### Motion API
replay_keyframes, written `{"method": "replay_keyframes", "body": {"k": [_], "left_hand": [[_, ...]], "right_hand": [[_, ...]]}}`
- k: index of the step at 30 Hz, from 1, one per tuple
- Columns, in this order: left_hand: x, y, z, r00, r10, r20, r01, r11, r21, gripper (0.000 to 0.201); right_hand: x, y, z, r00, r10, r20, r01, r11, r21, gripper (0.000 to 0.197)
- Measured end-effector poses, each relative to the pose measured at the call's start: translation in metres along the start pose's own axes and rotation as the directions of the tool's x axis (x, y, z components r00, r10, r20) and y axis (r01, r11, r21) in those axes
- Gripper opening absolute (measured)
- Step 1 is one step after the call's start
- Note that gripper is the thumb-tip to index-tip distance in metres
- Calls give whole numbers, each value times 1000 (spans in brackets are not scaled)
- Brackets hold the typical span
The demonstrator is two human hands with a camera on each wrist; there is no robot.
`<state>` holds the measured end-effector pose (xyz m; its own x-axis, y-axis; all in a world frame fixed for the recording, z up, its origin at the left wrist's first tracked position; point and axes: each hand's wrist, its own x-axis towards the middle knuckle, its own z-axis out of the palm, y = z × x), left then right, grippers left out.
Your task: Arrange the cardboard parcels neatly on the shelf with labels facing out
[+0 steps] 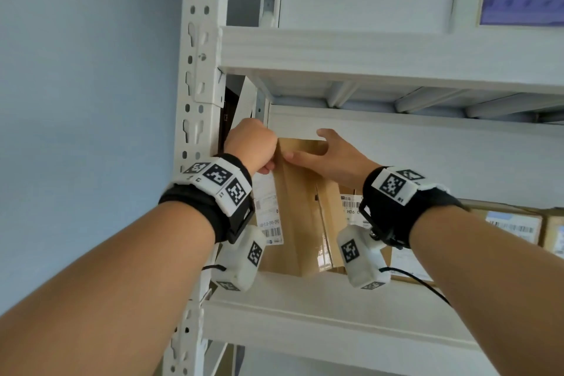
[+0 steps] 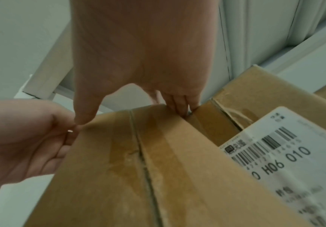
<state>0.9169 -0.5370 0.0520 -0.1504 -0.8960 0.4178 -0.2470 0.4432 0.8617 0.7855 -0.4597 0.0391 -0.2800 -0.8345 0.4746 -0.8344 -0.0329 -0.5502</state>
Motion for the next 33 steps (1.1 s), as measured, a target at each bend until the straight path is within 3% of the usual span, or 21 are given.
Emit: {"method": "replay_keyframes", "body": {"k": [3, 6, 10, 13, 17, 22, 25, 30, 33], "left_hand": [[2, 1, 2, 999, 8, 53, -14, 992, 123, 23], [1, 1, -1, 996, 63, 56, -71, 987, 145, 17], [-1, 3, -3, 988, 152, 6, -150, 964, 219, 16], [1, 3, -4, 974, 224, 20, -222, 942, 251, 30], [2, 5, -8, 955, 296, 23, -292, 922, 255, 35], [0, 0, -4, 955, 296, 4, -293, 945, 142, 16], [0, -7, 0, 959, 285, -6, -284, 957, 49, 26], [-13, -9, -1, 978, 205, -25, -206, 974, -95, 62], [-25, -3, -5, 988, 136, 76, -113, 960, -257, 67]], "right_hand": [[1, -2, 4, 1000, -4, 21, 5, 996, -91, 118], [-1, -5, 6, 1000, -6, -10, 4, 985, -173, 106], [-2, -8, 7, 1000, -2, -30, -2, 991, -133, 95], [-2, -11, 6, 998, -30, -49, 26, 997, -78, 81], [-2, -10, -1, 997, -45, -55, 44, 999, -21, 80], [-16, -6, -10, 997, -35, -74, 41, 997, 70, 79], [-26, -8, -19, 993, -32, -112, 44, 993, 106, 73], [-41, -8, -39, 975, -6, -224, 64, 966, 251, 55], [-53, -8, -52, 962, 26, -272, 72, 937, 343, 65]]}}
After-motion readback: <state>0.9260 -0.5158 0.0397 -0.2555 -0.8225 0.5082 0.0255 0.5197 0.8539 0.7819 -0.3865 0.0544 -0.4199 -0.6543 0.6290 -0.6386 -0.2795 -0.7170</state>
